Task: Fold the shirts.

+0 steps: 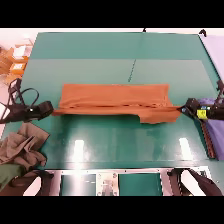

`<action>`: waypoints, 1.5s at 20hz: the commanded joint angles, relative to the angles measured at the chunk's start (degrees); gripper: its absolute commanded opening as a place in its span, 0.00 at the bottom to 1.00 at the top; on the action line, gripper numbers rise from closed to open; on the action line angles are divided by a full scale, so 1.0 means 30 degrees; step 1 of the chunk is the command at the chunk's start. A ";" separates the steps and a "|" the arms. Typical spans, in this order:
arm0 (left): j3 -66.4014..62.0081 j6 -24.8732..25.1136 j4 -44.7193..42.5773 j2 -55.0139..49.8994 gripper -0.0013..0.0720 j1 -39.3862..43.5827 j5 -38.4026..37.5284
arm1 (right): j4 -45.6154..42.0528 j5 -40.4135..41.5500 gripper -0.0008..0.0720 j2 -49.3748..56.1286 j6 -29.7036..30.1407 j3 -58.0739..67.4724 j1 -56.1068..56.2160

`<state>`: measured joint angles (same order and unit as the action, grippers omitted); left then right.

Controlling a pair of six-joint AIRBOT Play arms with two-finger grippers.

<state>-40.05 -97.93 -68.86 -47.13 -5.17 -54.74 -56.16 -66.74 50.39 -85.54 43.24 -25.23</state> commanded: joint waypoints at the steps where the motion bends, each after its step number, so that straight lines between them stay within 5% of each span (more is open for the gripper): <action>1: -0.1982 0.0911 0.1246 -0.2011 0.05 -0.0015 0.0525 | 0.0219 0.1246 0.03 0.1887 -0.0503 0.2091 0.1603; 13: -1.1307 0.4714 0.6076 -1.5358 0.06 0.0838 0.3716 | 0.0597 0.4590 0.03 1.4120 -0.0991 1.0163 0.3614; 14: -1.1621 0.4750 0.6200 -1.6101 0.34 0.0874 0.4007 | 0.0831 0.4903 0.07 1.4979 -0.0984 1.0688 0.3606; 15: -1.1715 0.4663 0.6186 -1.6364 0.76 0.0787 0.3920 | 0.0947 0.4867 0.34 1.5642 -0.0984 1.1300 0.3548; 16: -1.1759 0.4648 0.6127 -1.6305 0.92 0.0495 0.3344 | 0.0933 0.4459 0.61 1.5956 -0.0962 1.1948 0.3381; 17: -1.2014 0.4656 0.6091 -1.6174 0.93 -0.0029 0.2142 | 0.0933 0.3694 0.69 1.6021 -0.0670 1.2728 0.3038; 20: -1.3333 0.4663 0.6098 -1.5497 0.93 -0.2441 -0.2149 | 0.0692 -0.0444 0.70 1.6014 0.1348 1.5212 0.1224; 23: -1.3733 0.4692 0.6091 -1.4411 0.92 -0.4539 -0.4524 | 0.0576 -0.2725 0.81 1.6189 0.2958 1.5263 -0.0692; 24: -1.3741 0.4823 0.6105 -1.4185 0.81 -0.4911 -0.4932 | 0.0576 -0.3009 0.83 1.6400 0.3395 1.4892 -0.1158; 26: -1.3748 0.5217 0.6113 -1.4032 0.25 -0.5136 -0.5566 | 0.0634 -0.3738 0.83 1.7340 0.4386 1.4462 -0.1515; 27: -1.3733 0.5472 0.6120 -1.4032 0.06 -0.5027 -0.5763 | 0.0933 -0.4299 0.83 1.8047 0.5173 1.4455 -0.1501; 30: -1.3733 0.5872 0.6186 -1.4032 0.05 -0.4226 -0.5756 | 0.3038 -0.5151 0.83 2.0028 0.6739 1.4455 -0.1377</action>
<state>-81.06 -81.84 -50.46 -89.58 -18.59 -69.73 -51.83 -78.11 105.95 -70.98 86.72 -28.82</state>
